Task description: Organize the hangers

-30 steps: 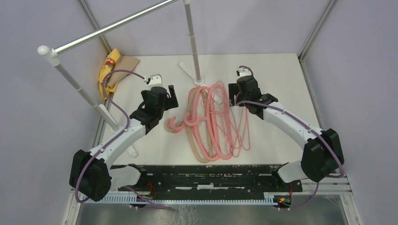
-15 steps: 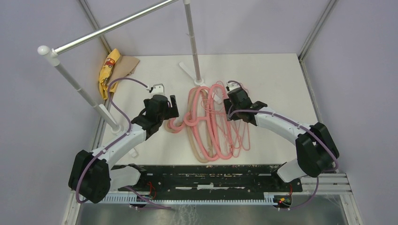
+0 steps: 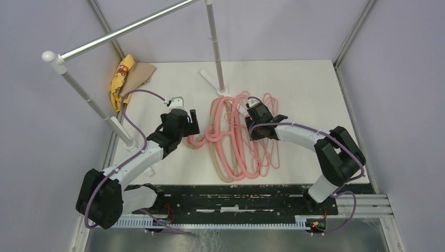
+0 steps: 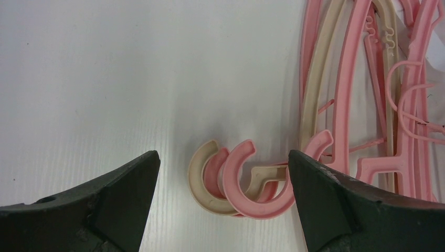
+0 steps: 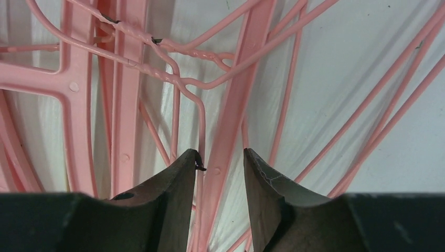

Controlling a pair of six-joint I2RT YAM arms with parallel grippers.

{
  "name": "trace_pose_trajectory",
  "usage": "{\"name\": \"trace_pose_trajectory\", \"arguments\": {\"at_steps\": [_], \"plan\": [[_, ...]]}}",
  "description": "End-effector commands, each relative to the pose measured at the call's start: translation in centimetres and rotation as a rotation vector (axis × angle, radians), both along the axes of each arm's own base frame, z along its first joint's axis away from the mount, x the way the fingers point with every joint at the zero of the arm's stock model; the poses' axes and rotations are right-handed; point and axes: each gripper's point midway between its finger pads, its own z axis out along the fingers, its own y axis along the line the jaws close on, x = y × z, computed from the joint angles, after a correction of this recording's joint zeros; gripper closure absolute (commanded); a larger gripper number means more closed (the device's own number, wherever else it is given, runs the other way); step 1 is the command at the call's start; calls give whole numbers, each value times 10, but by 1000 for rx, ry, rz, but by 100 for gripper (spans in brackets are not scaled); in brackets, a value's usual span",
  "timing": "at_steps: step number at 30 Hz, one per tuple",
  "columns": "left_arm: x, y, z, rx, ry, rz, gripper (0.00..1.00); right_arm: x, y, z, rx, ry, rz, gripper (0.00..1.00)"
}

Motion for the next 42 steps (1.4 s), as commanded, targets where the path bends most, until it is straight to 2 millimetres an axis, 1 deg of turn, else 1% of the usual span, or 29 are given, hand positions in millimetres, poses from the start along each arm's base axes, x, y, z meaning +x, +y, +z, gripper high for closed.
{"name": "trace_pose_trajectory", "arguments": {"at_steps": [1, 4, 8, 10, 12, 14, 16, 21, 26, 28, 29, 31, 33, 36, 38, 40, 42], "plan": [[4, -6, 9, -51, -41, 7, 1, 4, 12, -2, 30, -5, 10, 53], [3, -5, 6, -47, -34, 9, 1, 3, 13, -5, 27, 3, 14, 55], [3, -5, 5, -50, -32, 10, 1, 2, 15, -9, 24, 9, 19, 62], [2, -5, 4, -49, -30, 9, 1, 2, 15, -8, 26, 9, 19, 68], [2, -5, 6, -49, -32, 12, 1, 2, 16, -3, 32, 0, 18, 81], [2, -5, 9, -52, -40, 11, 1, 2, 16, 6, 39, -13, 16, 92], [2, -4, 12, -58, -48, 12, 1, 2, 18, 18, 53, -25, 22, 98], [0, -5, 17, -72, -59, 11, 1, -8, 29, 54, 127, -39, 68, 99], [-1, -4, 14, -72, -52, 15, 1, -16, 36, 99, 212, -90, 103, 99], [-1, -5, 13, -76, -50, 15, 1, -18, 38, 113, 235, -105, 115, 99], [-2, -5, 13, -76, -48, 15, 1, -18, 38, 117, 235, -112, 118, 99], [-2, -5, 11, -80, -47, 15, 1, -16, 35, 113, 208, -114, 116, 99], [-2, -6, 10, -82, -44, 16, 1, -16, 34, 98, 172, -79, 126, 99], [-4, -6, 9, -84, -39, 12, 1, -17, 39, 73, 155, -16, 134, 92], [-4, -5, 11, -85, -42, 12, 1, -15, 42, 60, 152, -3, 130, 87], [-5, -5, 13, -86, -45, 13, 1, -11, 44, 52, 152, -5, 123, 80], [-5, -4, 15, -86, -50, 14, 1, -7, 46, 46, 148, -6, 118, 76]]}}
